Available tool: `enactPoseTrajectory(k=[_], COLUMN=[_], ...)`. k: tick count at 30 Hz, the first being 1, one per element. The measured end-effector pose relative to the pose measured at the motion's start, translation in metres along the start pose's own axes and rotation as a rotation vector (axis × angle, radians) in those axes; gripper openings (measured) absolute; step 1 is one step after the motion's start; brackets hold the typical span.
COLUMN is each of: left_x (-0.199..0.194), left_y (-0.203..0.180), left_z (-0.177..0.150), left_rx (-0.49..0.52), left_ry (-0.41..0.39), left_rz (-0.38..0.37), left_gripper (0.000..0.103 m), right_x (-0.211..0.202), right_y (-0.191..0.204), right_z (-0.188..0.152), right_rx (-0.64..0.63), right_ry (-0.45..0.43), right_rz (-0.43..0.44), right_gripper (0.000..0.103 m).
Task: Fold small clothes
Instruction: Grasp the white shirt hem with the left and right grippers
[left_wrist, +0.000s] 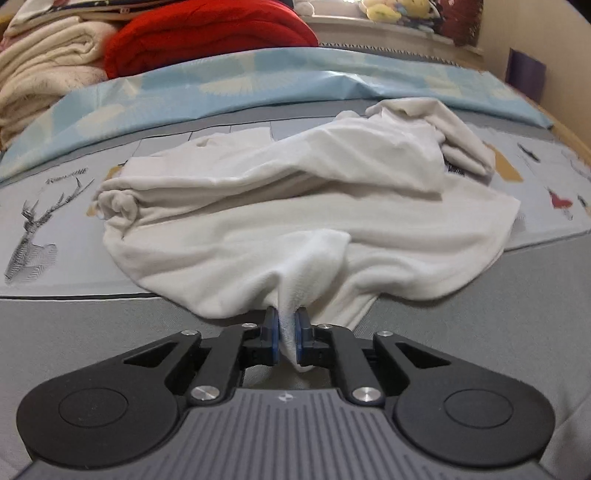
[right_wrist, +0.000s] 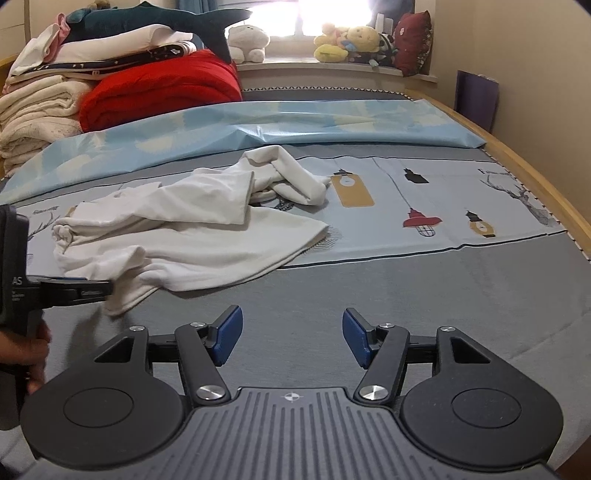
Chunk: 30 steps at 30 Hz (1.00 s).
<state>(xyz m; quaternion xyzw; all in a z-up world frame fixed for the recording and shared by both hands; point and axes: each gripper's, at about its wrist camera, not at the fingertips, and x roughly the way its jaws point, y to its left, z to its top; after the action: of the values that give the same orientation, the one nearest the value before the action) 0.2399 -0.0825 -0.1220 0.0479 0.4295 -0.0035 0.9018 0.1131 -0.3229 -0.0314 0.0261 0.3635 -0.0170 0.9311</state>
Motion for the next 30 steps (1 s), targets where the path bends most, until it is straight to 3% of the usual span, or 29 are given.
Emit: enactPoseTrajectory(k=[2,5,9,11,13,16,18,21,23,26,30], left_x=[-0.012,-0.041,-0.082,-0.097,-0.113,-0.128,-0.128,-0.13,-0.137,-0.141,-0.131], left_y=[0.004,0.023,0.051,0.068,0.077,0.093,0.114,0.149,0.169,0.189,0.181], left_z=[-0.002,-0.003,-0.016,-0.028,-0.046,-0.083,-0.102,-0.111,-0.107,-0.093,-0.079], left_rx=[0.029,0.001,0.042,0.055,0.136,0.292,0.304,0.22,0.14,-0.007,-0.111], left_ry=[-0.018,-0.052,-0.073,-0.017,0.051,0.178,0.276,0.335,0.3,0.236,0.204], left_rz=[0.02,-0.032,-0.062,-0.148,-0.242,-0.296,-0.311,-0.347,-0.359,-0.363,-0.356], left_gripper=[0.007,0.007,0.007,0.007,0.006,0.007,0.007,0.01,0.023,0.032,0.042], right_x=[0.0,0.001,0.002,0.002,0.002,0.003,0.004,0.01,0.016,0.033,0.067], right_y=[-0.004,-0.01,-0.015,-0.014,-0.01,-0.003,0.004,0.014,0.021,0.033,0.04], right_z=[0.0,0.002,0.002,0.0,-0.002,-0.004,-0.005,-0.006,-0.006,-0.005,-0.005], right_rx=[0.003,0.033,0.082,0.095,0.101,0.108,0.091,0.06,0.039,-0.013,-0.058], right_ry=[-0.002,-0.006,-0.005,-0.013,-0.015,-0.011,-0.007,0.016,0.043,0.087,0.156], right_rz=[-0.012,-0.021,-0.016,-0.012,-0.012,0.001,0.002,0.011,0.019,0.027,0.005], right_gripper=[0.062,0.061,0.041,0.035,0.03,0.03,0.03,0.03,0.03,0.031,0.039])
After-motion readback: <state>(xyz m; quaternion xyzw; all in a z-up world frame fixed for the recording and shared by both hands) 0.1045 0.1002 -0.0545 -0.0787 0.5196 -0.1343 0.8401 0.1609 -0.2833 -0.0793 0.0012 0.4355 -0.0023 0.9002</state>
